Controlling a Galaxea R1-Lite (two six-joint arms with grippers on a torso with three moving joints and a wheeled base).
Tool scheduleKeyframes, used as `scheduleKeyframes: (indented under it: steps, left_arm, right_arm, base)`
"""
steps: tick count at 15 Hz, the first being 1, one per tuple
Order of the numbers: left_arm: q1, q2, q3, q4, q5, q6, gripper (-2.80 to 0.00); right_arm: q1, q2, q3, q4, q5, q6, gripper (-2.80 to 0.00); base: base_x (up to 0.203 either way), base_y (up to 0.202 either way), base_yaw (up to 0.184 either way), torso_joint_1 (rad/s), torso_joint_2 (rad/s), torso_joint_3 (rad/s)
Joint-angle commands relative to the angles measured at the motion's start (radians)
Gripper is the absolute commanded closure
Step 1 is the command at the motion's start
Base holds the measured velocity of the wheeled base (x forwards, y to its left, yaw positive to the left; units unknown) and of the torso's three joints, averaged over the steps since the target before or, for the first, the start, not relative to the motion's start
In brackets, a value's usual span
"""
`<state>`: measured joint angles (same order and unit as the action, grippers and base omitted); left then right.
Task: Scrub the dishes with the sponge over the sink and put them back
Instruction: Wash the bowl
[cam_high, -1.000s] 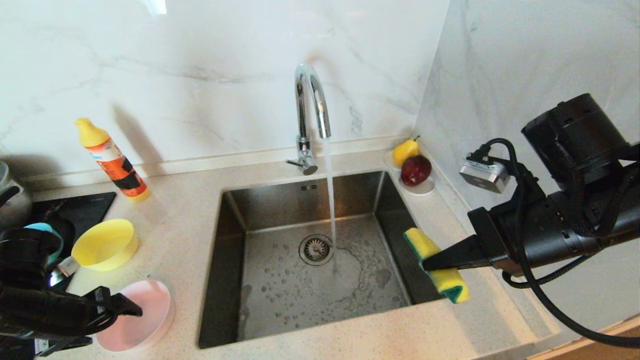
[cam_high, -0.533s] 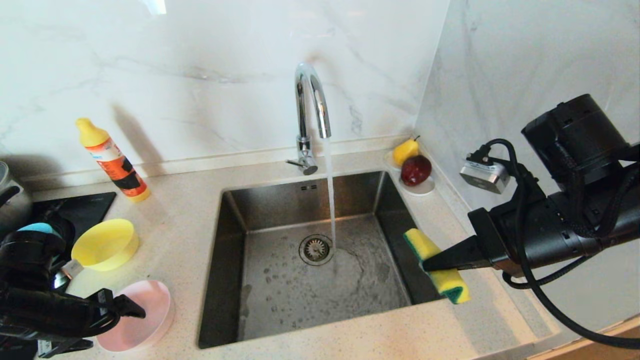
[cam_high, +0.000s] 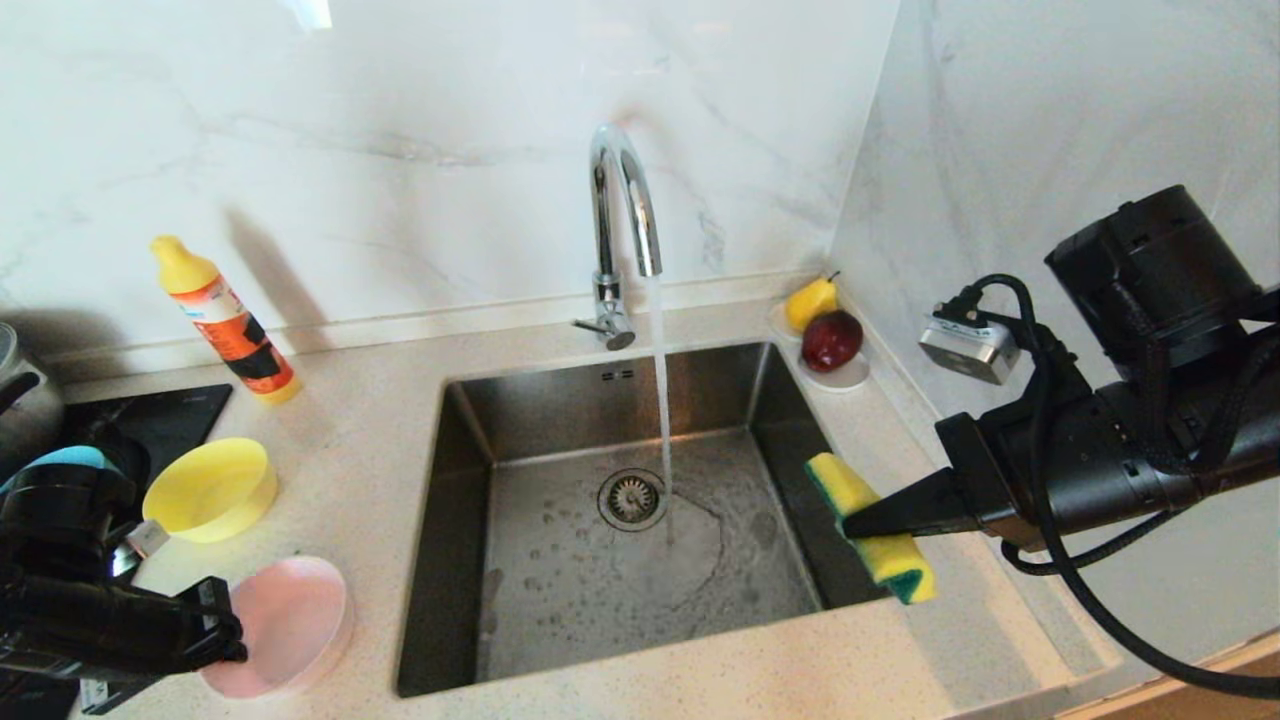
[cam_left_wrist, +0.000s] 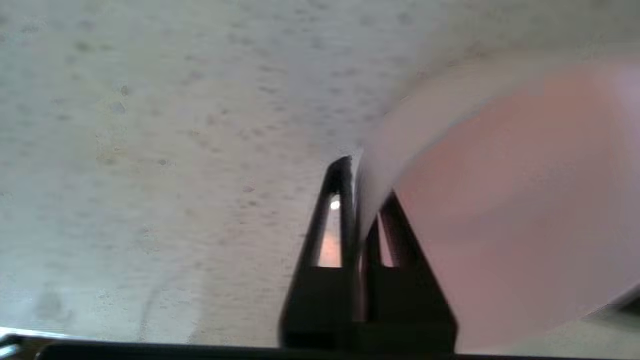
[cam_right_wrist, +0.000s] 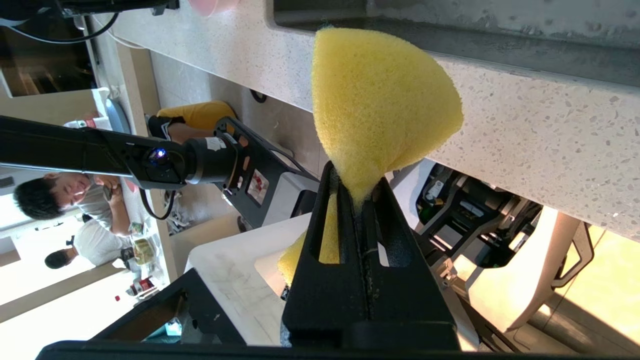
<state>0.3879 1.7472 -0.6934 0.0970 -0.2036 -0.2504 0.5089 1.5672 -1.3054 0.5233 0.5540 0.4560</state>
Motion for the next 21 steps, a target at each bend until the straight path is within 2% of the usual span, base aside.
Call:
scheduleKeyframes:
  steps: [1, 7, 11, 14, 18, 21]
  left_arm:
    - [0.000, 0.001, 0.000, 0.000, 0.000, -0.004, 0.00]
    - [-0.004, -0.081, -0.016, 0.004, -0.007, -0.052, 0.00]
    - [-0.085, -0.127, -0.077, 0.015, -0.001, -0.075, 0.00]
    - [-0.197, -0.119, -0.154, 0.061, 0.048, -0.085, 0.00]
    - [-0.393, -0.071, -0.242, 0.078, 0.178, -0.133, 0.00]
    - [-0.485, -0.001, -0.333, 0.141, 0.209, -0.177, 0.00]
  right_arm:
    - [0.000, -0.006, 0.008, 0.002, 0.004, 0.003, 0.00]
    - [0.000, -0.013, 0.014, 0.003, 0.003, 0.003, 0.00]
    - [0.000, -0.021, 0.012, 0.001, 0.004, 0.001, 0.00]
    - [0.002, -0.023, 0.011, 0.001, 0.001, 0.001, 0.00]
    - [0.005, -0.023, 0.010, 0.001, 0.000, 0.001, 0.00]
    - [0.010, -0.020, 0.008, 0.001, -0.002, 0.001, 0.00]
  base:
    - [0.000, 0.000, 0.000, 0.000, 0.00, 0.000]
    - [0.000, 0.000, 0.000, 0.000, 0.00, 0.000]
    - [0.000, 0.000, 0.000, 0.000, 0.00, 0.000]
    - [0.000, 0.000, 0.000, 0.000, 0.00, 0.000]
    - [0.000, 0.000, 0.000, 0.000, 0.00, 0.000]
    - [0.000, 0.000, 0.000, 0.000, 0.00, 0.000]
